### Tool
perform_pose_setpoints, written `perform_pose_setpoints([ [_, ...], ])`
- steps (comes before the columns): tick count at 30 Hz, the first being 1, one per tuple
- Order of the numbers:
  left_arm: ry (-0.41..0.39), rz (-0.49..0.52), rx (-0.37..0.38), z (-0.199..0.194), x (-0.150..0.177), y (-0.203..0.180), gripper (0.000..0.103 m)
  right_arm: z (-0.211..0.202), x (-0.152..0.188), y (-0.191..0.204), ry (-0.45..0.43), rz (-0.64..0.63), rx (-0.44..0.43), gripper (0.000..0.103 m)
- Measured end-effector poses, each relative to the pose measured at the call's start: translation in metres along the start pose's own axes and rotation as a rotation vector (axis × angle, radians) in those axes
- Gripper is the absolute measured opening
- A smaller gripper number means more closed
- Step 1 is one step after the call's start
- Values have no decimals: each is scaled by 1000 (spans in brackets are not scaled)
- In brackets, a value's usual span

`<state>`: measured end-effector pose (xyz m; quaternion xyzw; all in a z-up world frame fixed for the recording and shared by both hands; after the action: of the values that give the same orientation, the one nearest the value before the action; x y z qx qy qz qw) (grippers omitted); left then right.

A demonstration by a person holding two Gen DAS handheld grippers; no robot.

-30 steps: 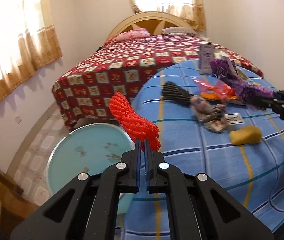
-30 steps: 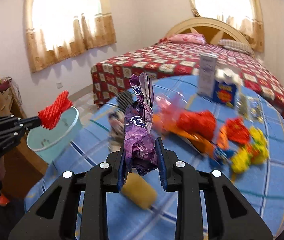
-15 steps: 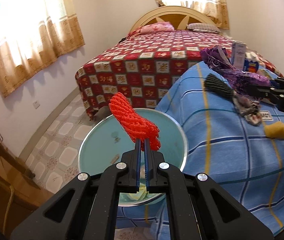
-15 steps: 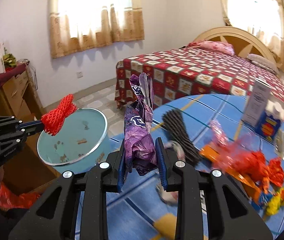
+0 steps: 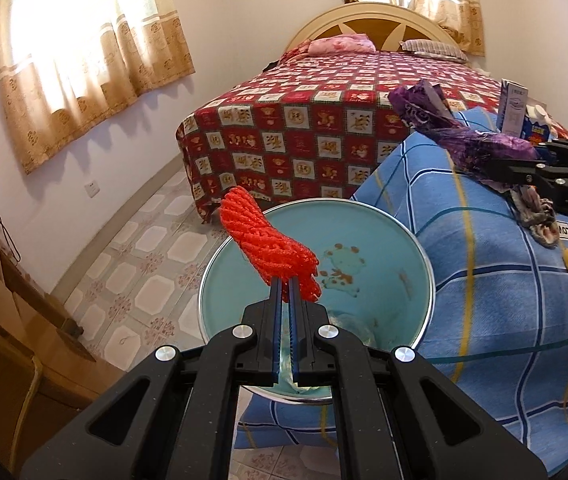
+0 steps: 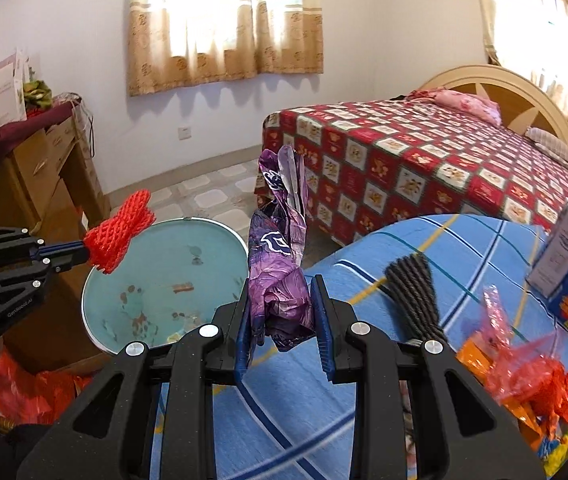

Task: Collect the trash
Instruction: 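Carry the red net and purple wrapper over the bin and release both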

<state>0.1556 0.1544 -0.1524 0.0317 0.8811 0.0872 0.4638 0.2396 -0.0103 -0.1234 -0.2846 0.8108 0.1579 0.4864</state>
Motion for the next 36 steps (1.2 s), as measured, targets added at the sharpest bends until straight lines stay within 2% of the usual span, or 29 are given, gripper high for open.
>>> perform_pose_setpoints([
  [16,9,-20,-27,2,6,19,3,22,2,30,33,-59,-50,28],
  [36,8,-26,-26,0,8,20,3,24,1,39,37,-73,-64,28],
])
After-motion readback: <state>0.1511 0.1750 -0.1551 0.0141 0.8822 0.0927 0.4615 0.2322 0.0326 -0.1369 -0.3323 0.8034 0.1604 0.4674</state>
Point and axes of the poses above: each gripper's, at about its wrist camera, not at the fingertips, and z roughly the way its jaws point, y to its left, x to its underside, the point moved 10 cm from there along z, roughly the way its jaws point, and after that the axes turned 8 degrees about -y, right-handed, at the moved point
